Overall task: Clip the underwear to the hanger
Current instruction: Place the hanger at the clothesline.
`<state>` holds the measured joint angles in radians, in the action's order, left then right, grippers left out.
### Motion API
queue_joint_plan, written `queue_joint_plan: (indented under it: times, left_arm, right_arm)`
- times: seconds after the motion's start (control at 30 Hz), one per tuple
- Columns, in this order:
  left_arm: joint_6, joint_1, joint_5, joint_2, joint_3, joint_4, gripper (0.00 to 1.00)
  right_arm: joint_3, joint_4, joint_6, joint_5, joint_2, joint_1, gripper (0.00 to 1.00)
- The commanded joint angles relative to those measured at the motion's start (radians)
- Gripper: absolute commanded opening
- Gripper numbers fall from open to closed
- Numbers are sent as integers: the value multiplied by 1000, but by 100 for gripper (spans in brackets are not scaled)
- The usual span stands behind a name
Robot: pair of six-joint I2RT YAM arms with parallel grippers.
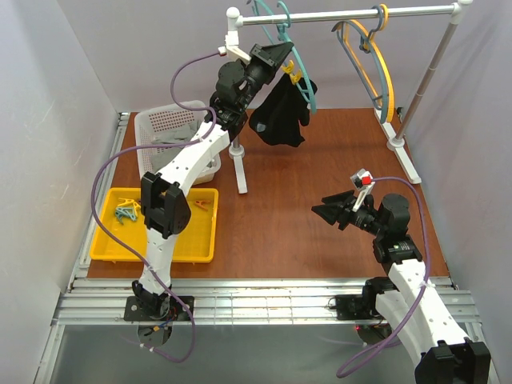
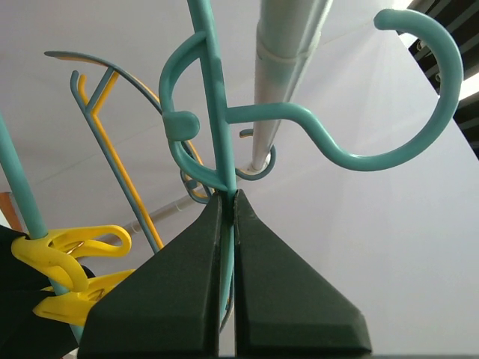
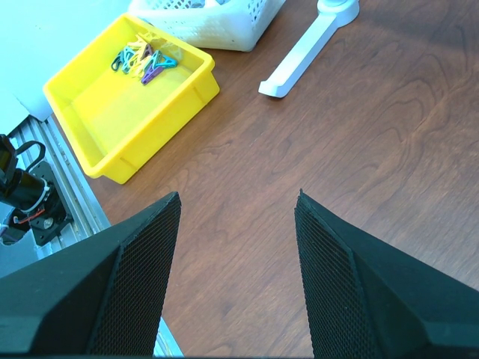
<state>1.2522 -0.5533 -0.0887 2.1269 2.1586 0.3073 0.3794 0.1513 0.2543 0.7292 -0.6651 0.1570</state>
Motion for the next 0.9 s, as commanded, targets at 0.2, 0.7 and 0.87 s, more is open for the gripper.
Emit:
queue_joint_plan:
  times: [0.2, 0.7, 0.87]
  left_arm:
    - [134, 29, -6, 50, 46, -20, 0]
    - [87, 41, -66, 38, 15, 15, 2]
    - [10, 38, -100, -30, -72, 50, 54]
  right_arm:
    - [7, 8, -4, 12, 12, -5, 55]
    - [0, 8, -4, 9, 13, -4, 59]
    - [3, 8, -6, 12, 13, -5, 62]
